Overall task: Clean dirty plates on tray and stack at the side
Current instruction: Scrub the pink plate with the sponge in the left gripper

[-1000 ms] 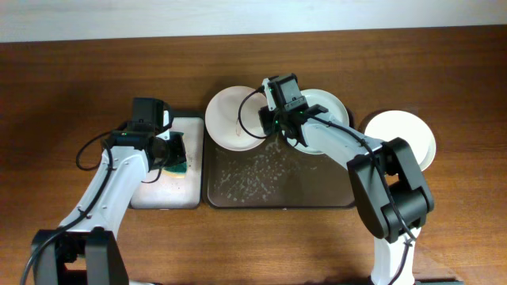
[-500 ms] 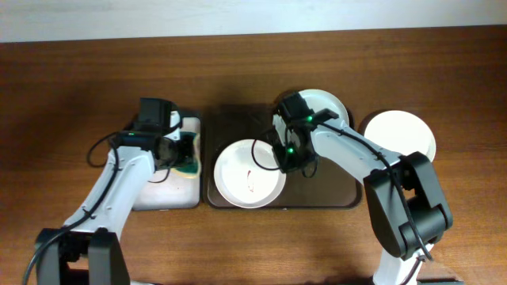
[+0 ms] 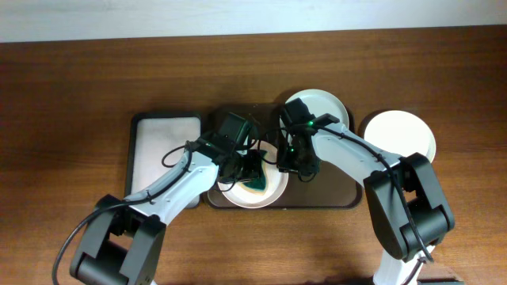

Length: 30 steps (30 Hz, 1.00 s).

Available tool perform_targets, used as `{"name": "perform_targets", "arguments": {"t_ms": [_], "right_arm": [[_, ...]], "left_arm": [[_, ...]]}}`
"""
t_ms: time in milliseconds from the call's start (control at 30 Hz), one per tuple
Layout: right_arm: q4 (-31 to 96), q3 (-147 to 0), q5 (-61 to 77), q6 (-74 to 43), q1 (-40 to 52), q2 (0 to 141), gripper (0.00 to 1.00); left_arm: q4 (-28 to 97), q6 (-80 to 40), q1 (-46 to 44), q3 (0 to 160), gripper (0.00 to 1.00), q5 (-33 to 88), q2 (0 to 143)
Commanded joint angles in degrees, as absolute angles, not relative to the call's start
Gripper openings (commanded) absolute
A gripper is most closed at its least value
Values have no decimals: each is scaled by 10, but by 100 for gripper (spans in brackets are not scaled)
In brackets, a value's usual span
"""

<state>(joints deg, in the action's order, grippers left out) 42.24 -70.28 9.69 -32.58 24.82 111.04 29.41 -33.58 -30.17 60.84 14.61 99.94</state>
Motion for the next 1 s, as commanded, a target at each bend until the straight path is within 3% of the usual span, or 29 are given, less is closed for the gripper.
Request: {"name": "perform_targets", "arguments": {"t_ms": [0,167,333,600,733,833,967], "right_arm": [[431,-691,69,-350,250,1113,36],[455,-691,68,-350,250,1113,35],[463,-691,68,-350,250,1113,30],[467,-691,68,-350,250,1113,30],[468,-691,68,-350,250,1113,30],[468,-691,68,-350,250,1113,30],[468,-691,68,-348,250,1113,30]], "left_arm": [[289,-354,-304,609,0,124,1014],[290,-354,-304,608,0,70,1069],[326,-354,-302,609,0,-135,1059],[338,-345,-300,630,0,-97,890],[339,-399,-309,628,0,-8,930],[321,-469,-346,628,0,-6,996],[292,-469,-384,628,0,-55,1053]]}}
